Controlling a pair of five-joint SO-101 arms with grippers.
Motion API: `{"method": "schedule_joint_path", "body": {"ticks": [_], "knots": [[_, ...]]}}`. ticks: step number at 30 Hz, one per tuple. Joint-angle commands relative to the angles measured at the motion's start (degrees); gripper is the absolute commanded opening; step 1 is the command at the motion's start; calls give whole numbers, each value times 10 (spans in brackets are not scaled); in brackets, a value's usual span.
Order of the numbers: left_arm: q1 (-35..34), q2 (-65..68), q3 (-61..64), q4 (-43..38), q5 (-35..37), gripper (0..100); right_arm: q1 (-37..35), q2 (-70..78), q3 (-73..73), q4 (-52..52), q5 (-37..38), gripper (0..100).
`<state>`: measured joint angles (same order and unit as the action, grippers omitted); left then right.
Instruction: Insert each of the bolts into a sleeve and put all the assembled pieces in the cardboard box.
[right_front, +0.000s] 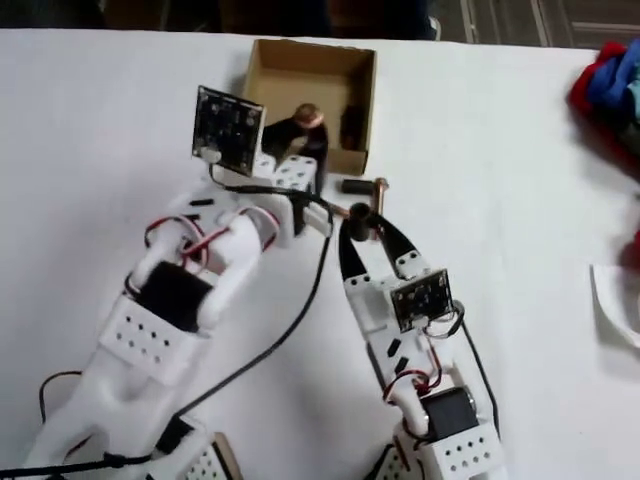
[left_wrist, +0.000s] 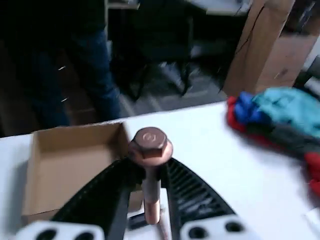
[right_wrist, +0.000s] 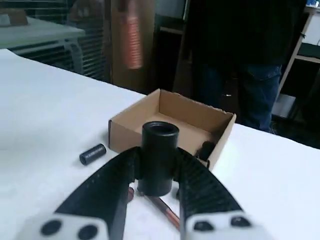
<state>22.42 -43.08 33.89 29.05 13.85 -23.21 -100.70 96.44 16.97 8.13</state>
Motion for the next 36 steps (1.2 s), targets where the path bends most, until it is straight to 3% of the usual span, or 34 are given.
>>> {"method": "schedule_joint_path", "body": {"ticks": [1, 4, 10, 16, 21, 33, 36], "knots": [[13, -17, 10, -55, 86, 25, 8, -5, 6, -37, -62, 22], [9, -17, 12, -55, 98, 26, 29, -5, 6, -54, -123, 22], [13, -18, 11, -55, 100, 26, 36, 36, 8, -76, -113, 22], [31, -18, -1, -55, 98, 26, 36, 214, 9, -278, -47, 22], [32, -17, 2, -49, 98, 26, 35, 330, 4, -415, -37, 22], [42, 29, -5, -52, 97, 26, 30, 338, 4, -397, -37, 21], [72, 47, -4, -56, 49, 25, 33, 338, 4, -396, -37, 21]]}}
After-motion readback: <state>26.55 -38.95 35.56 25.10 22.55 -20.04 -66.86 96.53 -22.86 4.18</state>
